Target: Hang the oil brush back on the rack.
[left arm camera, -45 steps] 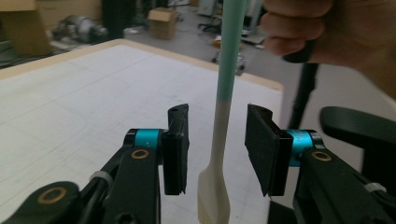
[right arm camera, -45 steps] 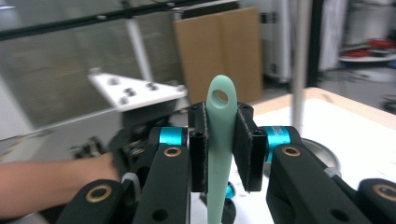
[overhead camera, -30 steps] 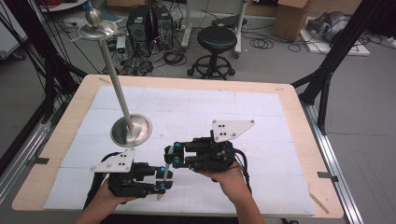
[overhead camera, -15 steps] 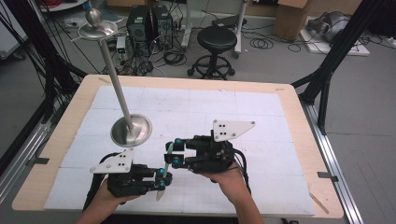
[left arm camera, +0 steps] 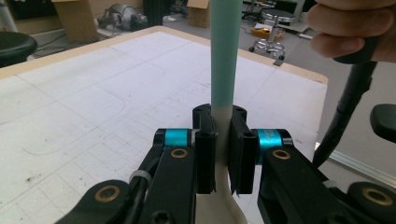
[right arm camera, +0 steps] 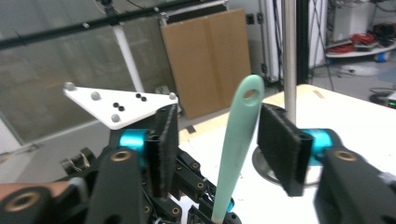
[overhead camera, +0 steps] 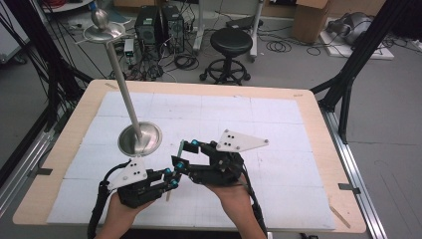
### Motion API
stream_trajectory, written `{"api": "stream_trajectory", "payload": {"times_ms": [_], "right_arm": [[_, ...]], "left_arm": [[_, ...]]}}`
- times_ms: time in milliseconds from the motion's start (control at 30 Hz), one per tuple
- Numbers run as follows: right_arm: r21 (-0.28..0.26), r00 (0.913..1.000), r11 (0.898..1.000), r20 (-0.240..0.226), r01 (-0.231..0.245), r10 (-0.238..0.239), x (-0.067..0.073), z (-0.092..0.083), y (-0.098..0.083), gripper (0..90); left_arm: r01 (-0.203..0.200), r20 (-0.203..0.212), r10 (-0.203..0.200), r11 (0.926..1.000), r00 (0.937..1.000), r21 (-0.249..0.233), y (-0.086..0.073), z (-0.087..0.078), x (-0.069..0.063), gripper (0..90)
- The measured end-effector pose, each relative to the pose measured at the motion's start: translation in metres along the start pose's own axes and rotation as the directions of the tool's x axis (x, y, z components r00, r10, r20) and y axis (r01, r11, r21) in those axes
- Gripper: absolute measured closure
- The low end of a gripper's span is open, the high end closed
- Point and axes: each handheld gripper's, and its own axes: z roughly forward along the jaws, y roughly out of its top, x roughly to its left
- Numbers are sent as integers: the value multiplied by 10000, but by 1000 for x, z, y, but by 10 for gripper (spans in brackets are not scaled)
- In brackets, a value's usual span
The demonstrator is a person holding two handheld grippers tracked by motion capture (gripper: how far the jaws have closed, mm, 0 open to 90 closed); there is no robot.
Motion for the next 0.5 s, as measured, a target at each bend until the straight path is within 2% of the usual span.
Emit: {"api": "stream_trajectory", "payload": {"times_ms": [33,67,100,133,233,333,500], "right_arm": [[0,10000,10000,0,0,0,0,0,0,519],[190,9997,9998,239,13,-18,3,2,0,572],[190,9997,9998,239,13,-18,3,2,0,572],[186,9991,9998,420,21,-29,4,2,1,636],[173,9986,9998,516,-124,115,3,0,2,695],[100,9987,9995,418,-295,290,2,-2,2,747],[97,9991,9995,304,-303,300,2,-3,2,757]], "left_arm": [[0,0,0,10000,10000,0,0,0,0,823],[-83,-140,84,10000,9999,44,0,1,-1,823],[-83,-140,84,10000,9999,44,0,1,-1,823],[-133,-184,133,9999,9997,28,1,1,-2,823],[-220,-282,221,9998,9994,28,1,1,-4,823],[-303,-298,303,9995,9991,-4,1,0,-5,822],[-300,-174,300,9995,9994,6,1,0,-5,818]]}}
